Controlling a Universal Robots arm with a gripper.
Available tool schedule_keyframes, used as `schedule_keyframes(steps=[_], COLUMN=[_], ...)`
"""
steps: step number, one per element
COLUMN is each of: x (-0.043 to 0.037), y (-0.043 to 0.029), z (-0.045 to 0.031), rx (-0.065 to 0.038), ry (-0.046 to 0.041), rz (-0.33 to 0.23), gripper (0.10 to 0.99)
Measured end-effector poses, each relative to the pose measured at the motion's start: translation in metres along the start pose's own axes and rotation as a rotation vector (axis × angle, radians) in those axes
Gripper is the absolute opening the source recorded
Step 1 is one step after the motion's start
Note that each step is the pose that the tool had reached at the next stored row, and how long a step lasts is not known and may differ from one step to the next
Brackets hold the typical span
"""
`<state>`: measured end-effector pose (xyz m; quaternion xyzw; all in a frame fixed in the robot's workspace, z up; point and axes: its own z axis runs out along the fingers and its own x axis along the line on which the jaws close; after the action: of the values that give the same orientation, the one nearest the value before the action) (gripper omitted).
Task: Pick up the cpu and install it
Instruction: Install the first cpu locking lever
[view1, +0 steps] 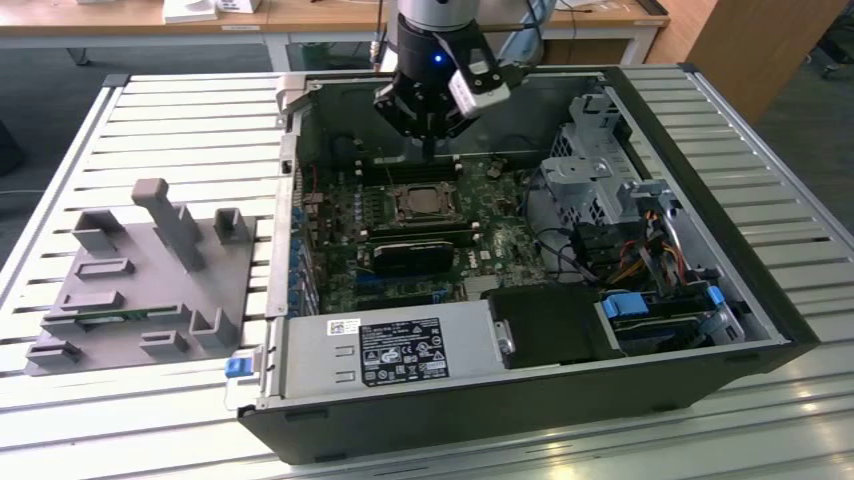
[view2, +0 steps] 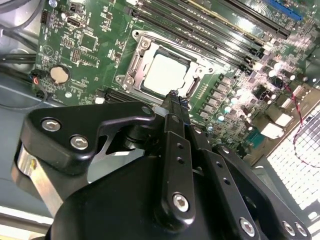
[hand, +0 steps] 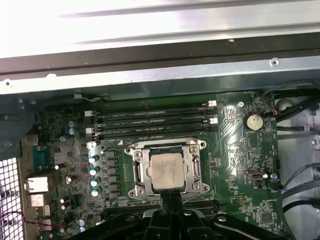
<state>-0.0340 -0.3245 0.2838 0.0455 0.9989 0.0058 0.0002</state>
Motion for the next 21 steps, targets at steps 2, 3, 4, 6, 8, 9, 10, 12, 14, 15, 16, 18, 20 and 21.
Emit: schedule_keyframes(steps=[2, 3, 4, 6, 8, 9, 10, 12, 14, 15, 16, 18, 20, 21], x=[0.0, 0.0, 0.0, 0.0, 0.0, 0.0, 0.0, 0.0, 0.0, 0.0, 0.0, 0.0, 0.0007, 0.0015], y=[0.0, 0.0, 0.0, 0.0, 0.0, 0.0, 0.0, 0.0, 0.0, 0.0, 0.0, 0.0, 0.0, -0.0001], z=[0.0, 0.0, 0.0, 0.0, 0.0, 0.0, 0.0, 0.0, 0.0, 0.0, 0.0, 0.0001, 0.0001, 0.0002], rx=[0.0, 0.0, 0.0, 0.0, 0.0, 0.0, 0.0, 0.0, 0.0, 0.0, 0.0, 0.0, -0.001, -0.001], ry=[0.0002, 0.0003, 0.0003, 0.0005, 0.0007, 0.0007, 0.0009, 0.001, 0.0012, 0.0013, 0.0014, 0.0014, 0.0014, 0.0014], rz=[-0.015, -0.022, -0.03, -0.045, -0.06, -0.067, -0.074, -0.087, -0.102, -0.108, -0.115, -0.124, -0.126, -0.127], gripper=[0.106, 0.106, 0.106, 0.106, 0.106, 0.106, 0.106, 0.106, 0.106, 0.106, 0.106, 0.106, 0.106, 0.106])
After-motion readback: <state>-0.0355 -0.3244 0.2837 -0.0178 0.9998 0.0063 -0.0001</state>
